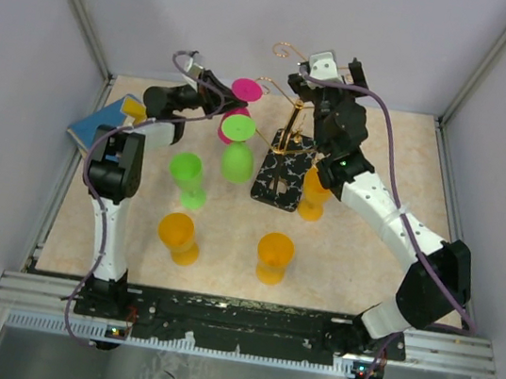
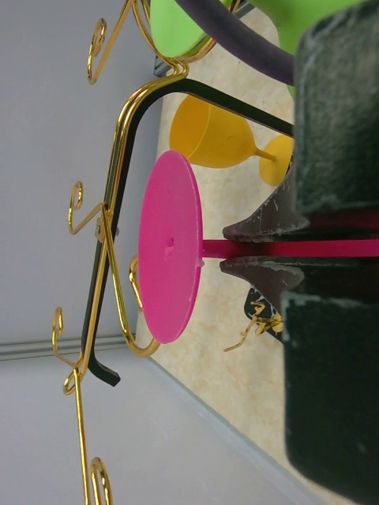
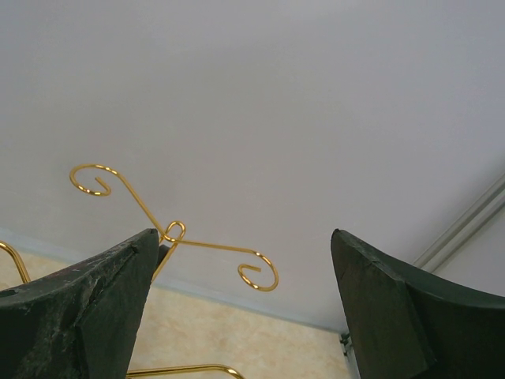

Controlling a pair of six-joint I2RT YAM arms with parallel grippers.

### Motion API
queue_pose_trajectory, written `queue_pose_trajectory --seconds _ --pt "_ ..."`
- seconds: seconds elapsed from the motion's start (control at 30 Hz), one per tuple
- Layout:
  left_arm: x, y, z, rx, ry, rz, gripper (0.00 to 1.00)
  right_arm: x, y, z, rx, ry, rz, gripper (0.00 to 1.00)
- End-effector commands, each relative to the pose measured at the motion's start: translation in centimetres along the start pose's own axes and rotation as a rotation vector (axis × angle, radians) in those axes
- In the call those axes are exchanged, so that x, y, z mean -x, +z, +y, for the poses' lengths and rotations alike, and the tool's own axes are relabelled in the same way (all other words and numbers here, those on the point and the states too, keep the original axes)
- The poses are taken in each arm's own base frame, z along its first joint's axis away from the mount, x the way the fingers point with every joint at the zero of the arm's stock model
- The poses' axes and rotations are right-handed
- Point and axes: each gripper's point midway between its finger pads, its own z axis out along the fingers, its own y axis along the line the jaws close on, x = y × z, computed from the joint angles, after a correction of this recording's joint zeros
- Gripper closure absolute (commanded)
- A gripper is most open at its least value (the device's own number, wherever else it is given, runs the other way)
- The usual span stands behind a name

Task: Place the wine glass upside down on the wine glass rack
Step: Turn the wine glass upside down at the wine rack.

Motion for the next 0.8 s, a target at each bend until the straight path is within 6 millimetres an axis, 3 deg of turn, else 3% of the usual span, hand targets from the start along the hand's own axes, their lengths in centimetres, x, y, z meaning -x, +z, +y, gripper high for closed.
queue_pose_trajectory --seconds 0.0,0.5,0.77 --pt "1.7 1.0 -1.8 -0.102 0.235 -0.06 1.0 2.2 0.2 -1.9 -0.044 0.018 -0.059 0.1" --pt "1.1 2.8 -1.7 -0.136 0.234 -0.069 1.0 1.9 0.7 -1.6 -0.027 -0.002 -0.059 0.09" --pt "0.5 4.2 -1.4 -0.154 0.228 -0.07 1.0 1.9 0.8 -1.7 -0.023 0.002 -0.064 0.01"
